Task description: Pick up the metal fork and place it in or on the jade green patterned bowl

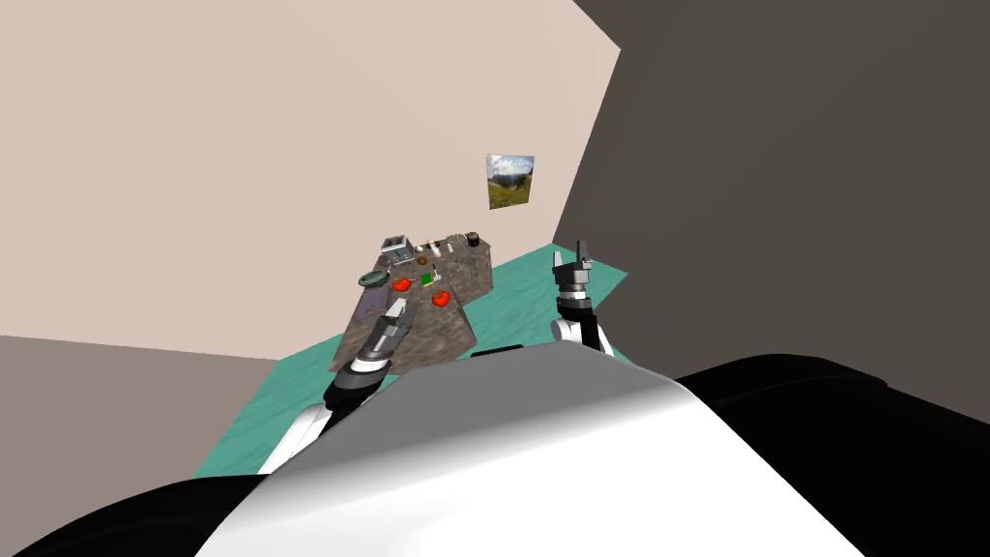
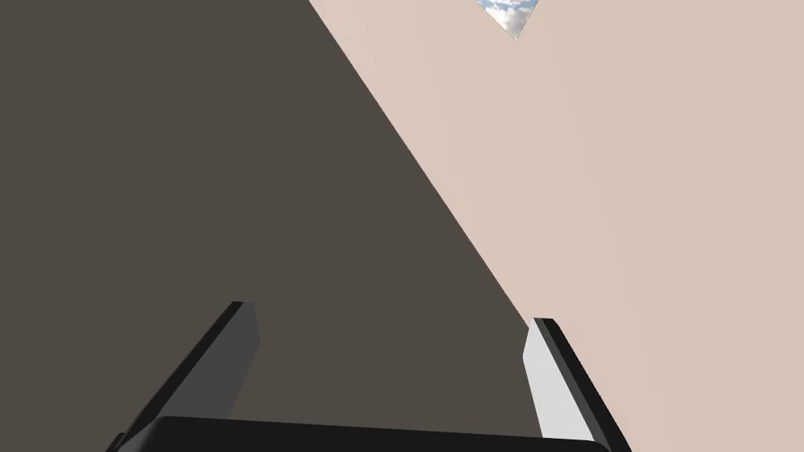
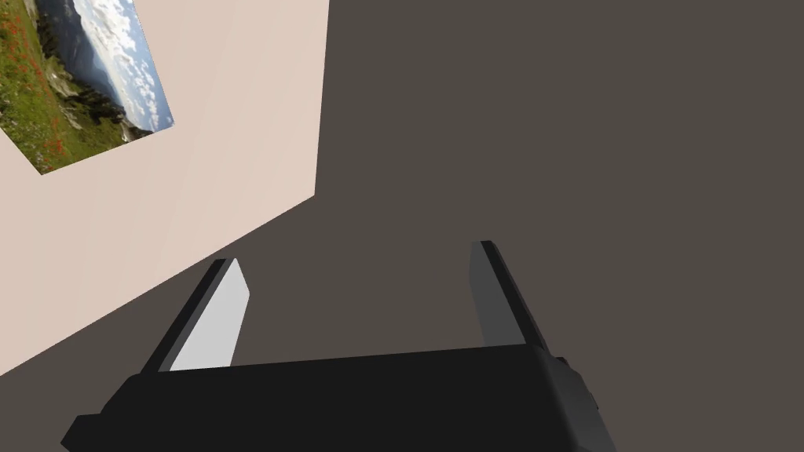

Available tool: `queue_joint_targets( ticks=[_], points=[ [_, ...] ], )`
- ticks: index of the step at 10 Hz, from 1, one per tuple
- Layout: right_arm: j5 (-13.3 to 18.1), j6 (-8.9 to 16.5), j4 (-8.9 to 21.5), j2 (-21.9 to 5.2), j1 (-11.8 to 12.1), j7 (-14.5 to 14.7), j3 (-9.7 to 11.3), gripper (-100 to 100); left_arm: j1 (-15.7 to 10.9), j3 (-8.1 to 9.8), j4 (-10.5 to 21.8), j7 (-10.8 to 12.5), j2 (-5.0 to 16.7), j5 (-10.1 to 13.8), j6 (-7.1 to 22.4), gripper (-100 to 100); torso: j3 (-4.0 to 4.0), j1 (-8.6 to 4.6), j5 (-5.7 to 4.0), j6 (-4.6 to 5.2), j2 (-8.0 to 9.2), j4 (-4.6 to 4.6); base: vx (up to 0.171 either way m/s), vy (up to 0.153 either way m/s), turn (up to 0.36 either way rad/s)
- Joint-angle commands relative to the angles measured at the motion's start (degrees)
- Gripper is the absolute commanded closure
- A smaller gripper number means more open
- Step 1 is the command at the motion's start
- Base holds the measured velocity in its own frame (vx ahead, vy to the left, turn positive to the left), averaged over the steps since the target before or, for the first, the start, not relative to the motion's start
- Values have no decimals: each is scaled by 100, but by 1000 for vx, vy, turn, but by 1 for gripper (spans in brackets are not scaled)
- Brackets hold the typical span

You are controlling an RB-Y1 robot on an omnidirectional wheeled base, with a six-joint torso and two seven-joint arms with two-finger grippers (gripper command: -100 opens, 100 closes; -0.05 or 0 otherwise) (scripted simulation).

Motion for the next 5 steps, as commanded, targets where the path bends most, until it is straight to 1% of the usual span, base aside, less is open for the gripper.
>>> queue_joint_targets(
  ticks=[1, 2, 3, 4, 5],
  points=[
    [0, 0, 0, 0, 0, 0, 0, 0, 199, 123, 74, -248, 225, -286, -124, -100, 0, 0, 0, 0, 0, 0, -65, 6, -299],
    [0, 0, 0, 0, -1, 0, 1, 0, 199, 123, 74, -248, 225, -370, -124, -100, 1, 3, 0, 4, 2, 0, -53, 9, -140],
    [0, 0, 0, 0, 0, 0, 0, 0, 382, 234, 161, -463, 425, -573, -246, -100, -1, 3, 1, -2, -2, 0, -52, 3, -277],
    [0, 0, 0, 0, -1, 0, 0, 0, 382, 234, 161, -463, 425, -678, -246, -100, -1, 3, 0, 3, -2, -1, -45, 7, -134],
    [0, 0, 0, 0, 1, 0, 0, 0, 569, 342, 252, -674, 633, -876, -361, -100, -3, 4, 1, -2, -5, -1, -50, -3, -275]
  ],
)
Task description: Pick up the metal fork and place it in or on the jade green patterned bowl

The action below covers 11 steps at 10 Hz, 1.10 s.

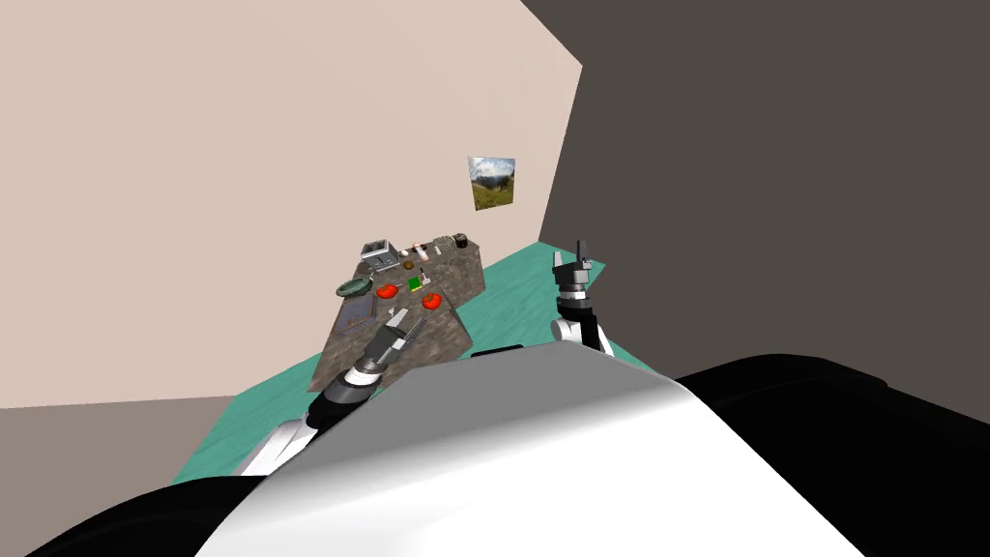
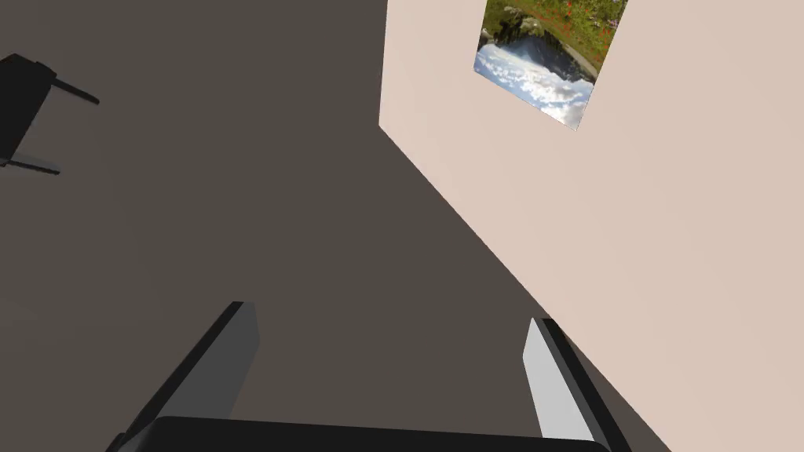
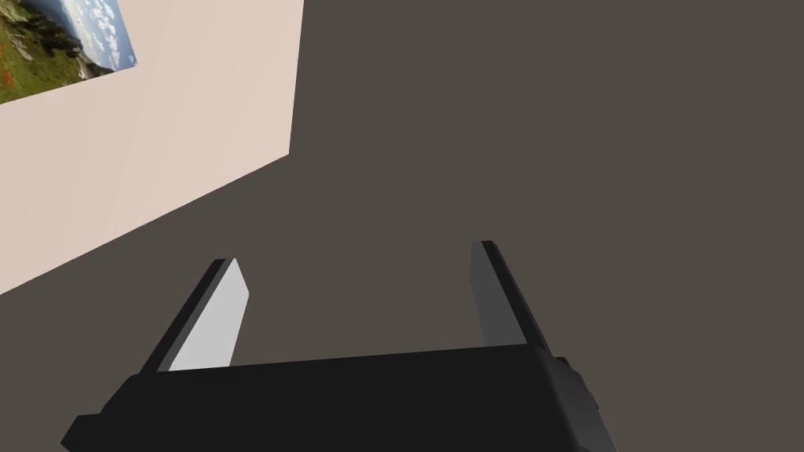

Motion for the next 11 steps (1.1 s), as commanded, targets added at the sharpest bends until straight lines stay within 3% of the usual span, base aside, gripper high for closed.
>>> queue_joint_targets(
  ticks=[1, 2, 3, 4, 5, 6, 7, 8, 9, 10, 11],
  points=[
    [0, 0, 0, 0, 0, 0, 0, 0, 79, 44, 61, -130, 96, -238, -67, -100, 0, 0, 0, 0, 0, 0, -41, 7, -150],
    [0, 0, 0, 0, 1, 0, -1, 0, 271, 149, 158, -336, 309, -440, -175, -100, -1, 3, 1, -5, -4, 0, -41, 13, -283],
    [0, 0, 0, 0, 0, 0, 0, 0, 271, 149, 158, -336, 309, -561, -175, -100, -2, 6, 1, -1, -3, -1, -33, 13, -130],
    [0, 0, 0, 0, 2, 0, -1, 0, 467, 251, 260, -537, 527, -771, -276, -100, -3, 6, 2, -6, -6, -1, -28, 5, -319],
    [0, 0, 0, 0, 0, 0, 0, 0, 467, 251, 260, -537, 527, -889, -276, -100, -4, 5, 1, 0, -8, -2, -24, 14, -133],
    [0, 0, 0, 0, 2, 0, -1, 0, 666, 348, 367, -730, 747, -1119, -367, -100, -6, 7, 2, -6, -11, -2, -20, 12, -253],
    [0, 0, 0, 0, 1, 0, -1, 0, 666, 348, 367, -730, 747, -1221, -367, -100, -7, 9, 2, -1, -13, -2, -18, 20, -156],
    [0, 0, 0, -1, 2, 0, -1, 0, 868, 439, 479, -915, 968, -1420, -450, -100, -8, 10, 3, -6, -14, -2, -17, 22, -314],
    [0, 0, 0, -1, 1, 0, -1, 0, 868, 439, 479, -915, 968, -1556, -450, -100, -8, 12, 3, -1, -15, -3, -12, 27, -123],
    [0, 0, 0, -1, 2, 0, -2, 0, 1071, 525, 595, -1092, 1188, -1759, -523, -100, -9, 13, 4, -7, -18, -3, -2, 24, -254],
    [0, 0, 0, -1, 1, 0, -1, 0, 1071, 525, 595, -1092, 1188, -1892, -523, -100, -11, 14, 3, -3, -20, -4, 0, 30, -151]
  ],
)
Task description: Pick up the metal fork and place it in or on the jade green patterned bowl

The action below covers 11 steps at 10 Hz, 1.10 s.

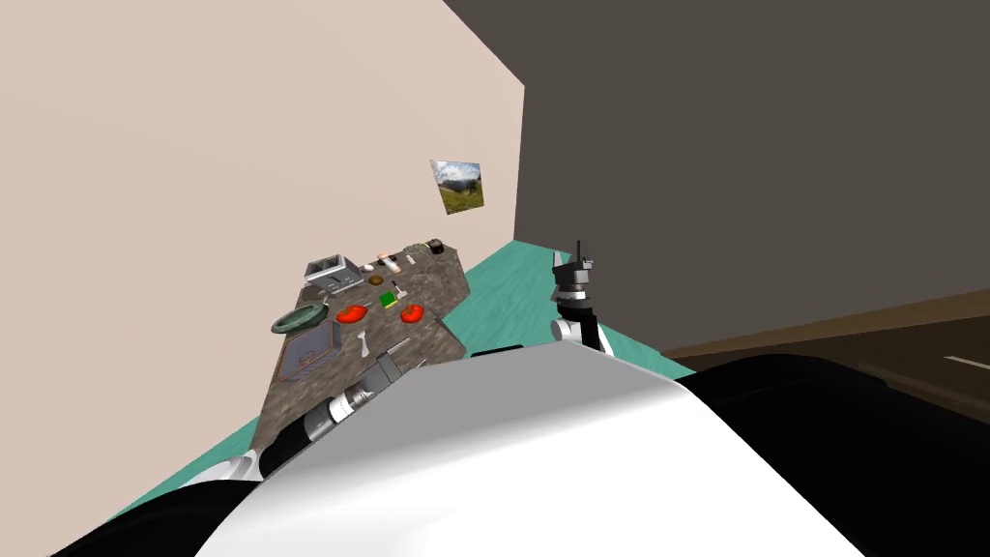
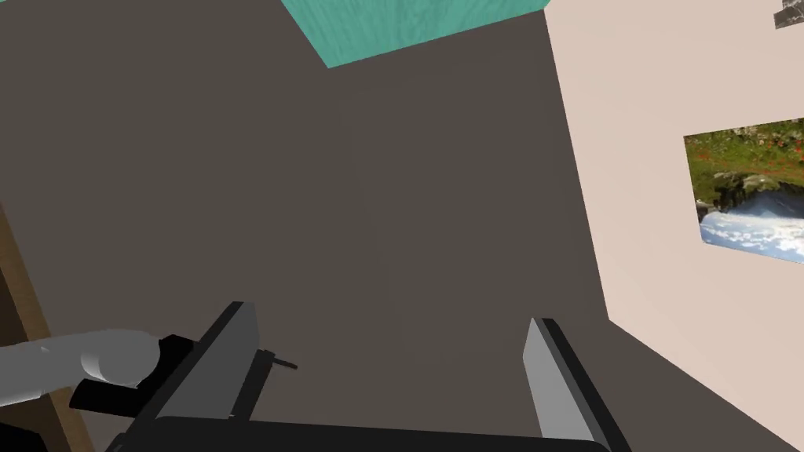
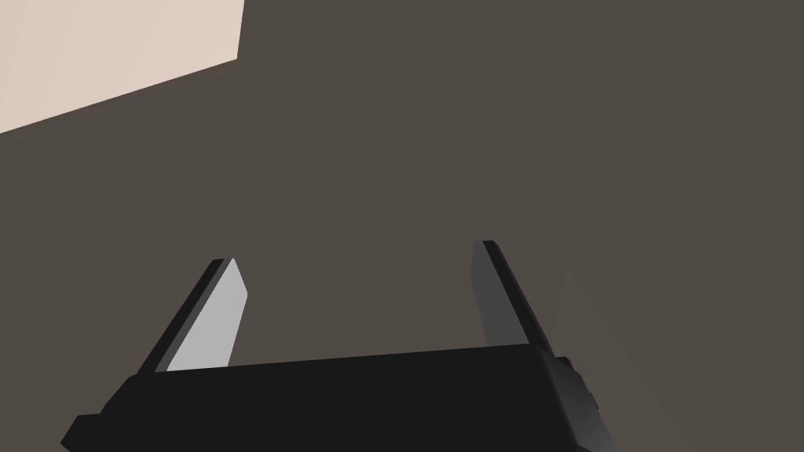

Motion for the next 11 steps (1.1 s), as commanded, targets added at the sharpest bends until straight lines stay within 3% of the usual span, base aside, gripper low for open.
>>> queue_joint_targets(
  ticks=[1, 2, 3, 4, 5, 6, 7, 8, 9, 10, 11],
  points=[
    [0, 0, 0, 0, 0, 0, 0, 0, 214, 99, 183, -214, 255, -286, -109, -100, 0, 0, 0, 0, 0, 0, 1, 36, -243],
    [0, 0, 0, 0, -1, 0, 0, 0, 214, 99, 183, -214, 255, -419, -109, -100, -1, 4, 0, 4, -1, -1, 0, 35, -161],
    [0, 0, 0, 0, 0, 0, 0, 0, 418, 173, 304, -371, 471, -653, -163, -100, -1, 3, 1, 0, -2, 0, 6, 39, -311],
    [0, 0, 0, 0, -1, 0, 0, 0, 418, 173, 304, -371, 471, -753, -163, -100, -2, 6, 0, 5, -4, -1, 9, 44, -133],
    [0, 0, 0, 0, 1, 0, 0, 0, 618, 242, 427, -519, 685, -983, -209, -100, -3, 7, 2, -1, -6, -1, 20, 45, -273],
    [0, 0, 0, 0, 0, 0, 0, 0, 618, 242, 427, -519, 685, -1082, -209, -100, -5, 9, 1, 4, -9, -2, 15, 46, -117],
    [0, 0, 0, 0, 1, 0, -1, 0, 816, 306, 549, -657, 896, -1288, -246, -100, -6, 7, 2, -2, -10, -2, 18, 42, -234],
    [0, 0, 0, 0, 0, 0, 0, 0, 816, 306, 549, -657, 896, -1406, -246, -100, -7, 7, 1, 4, -11, -3, 17, 51, -139],
    [0, 0, 0, 0, 1, 0, -1, 0, 1009, 366, 670, -786, 1105, -1621, -275, -100, -7, 8, 2, -2, -12, -2, 27, 57, -262],
    [0, 0, 0, 0, 0, 0, 0, 0, 1009, 366, 670, -786, 1105, -1722, -275, -100, -9, 12, 2, 3, -15, -3, 20, 57, -121],
    [0, 0, 0, -1, 1, 0, -1, 0, 1197, 422, 788, -906, 1308, -1939, -299, -100, -8, 11, 3, -2, -14, -3, 21, 59, -260]
  ],
)
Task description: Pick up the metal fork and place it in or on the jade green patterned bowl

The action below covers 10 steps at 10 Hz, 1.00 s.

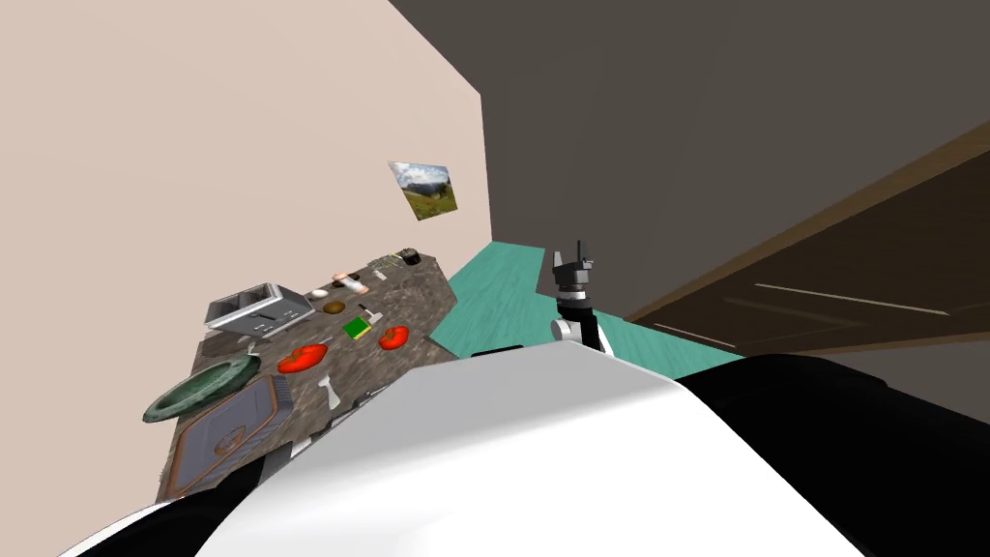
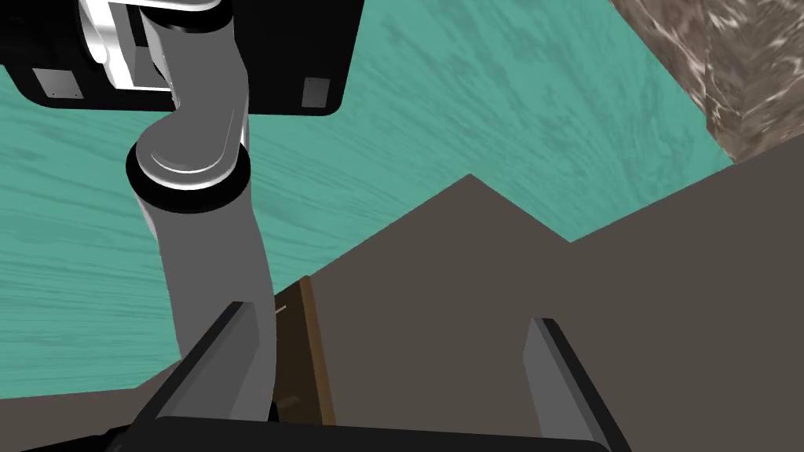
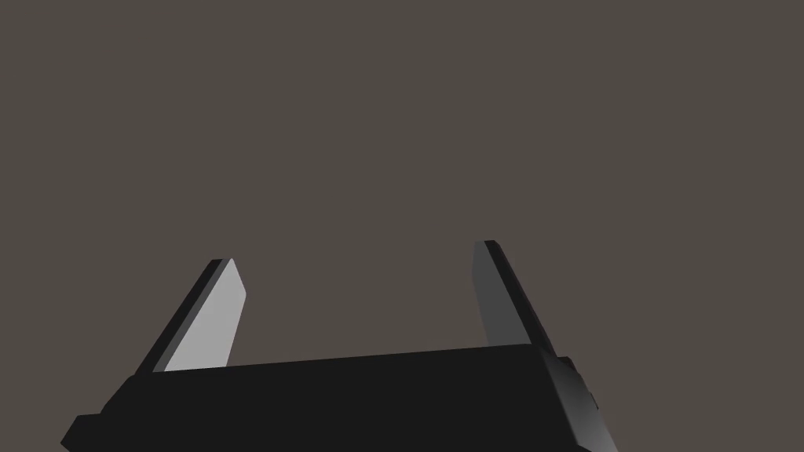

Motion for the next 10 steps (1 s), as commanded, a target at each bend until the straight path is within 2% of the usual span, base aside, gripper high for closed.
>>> queue_joint_targets(
  ticks=[1, 2, 3, 4, 5, 6, 7, 9, 10],
  points=[
    [0, 0, 0, 0, 0, 0, 0, 0, 119, 44, 47, -90, 85, -208, -26, -100, 0, 0, 0, 0, 0, 0, 28, 53, -122],
    [0, 0, 0, 0, 1, 0, -1, 0, 301, 96, 162, -202, 285, -425, -44, -100, -1, -5, 0, -6, -3, 0, 37, 56, -224],
    [0, 0, 0, 0, 0, 0, 0, 0, 301, 96, 162, -202, 285, -506, -44, -100, -3, -2, -1, -1, -6, -1, 22, 63, -126],
    [0, 0, 0, 0, 1, 0, -1, 0, 475, 145, 270, -306, 479, -688, -58, -100, -2, -2, 1, -6, -3, 0, 30, 78, -205],
    [0, 0, 0, 0, 1, 0, 0, 0, 475, 145, 270, -306, 479, -792, -58, -100, -3, 5, 1, -1, -6, -1, 25, 65, -130],
    [0, 0, 0, 0, 1, 0, -1, 0, 640, 192, 373, -404, 668, -998, -69, -100, -3, -1, 2, -6, -5, 0, 29, 64, -171],
    [0, 0, 0, 0, 1, 0, -1, 0, 640, 192, 373, -404, 668, -1064, -69, -100, -4, 0, 1, -3, -7, -1, 24, 56, -138],
    [0, 0, 0, 0, 1, 0, 0, 0, 942, 276, 557, -578, 1021, -1488, -84, -100, -4, 1, 0, -1, -7, -1, 37, 84, -262],
    [0, 0, 0, 0, 1, 0, -1, 0, 942, 276, 557, -578, 1021, -1562, -84, -100, -7, 9, 2, -4, -13, -3, 45, 77, -91]
  ],
)
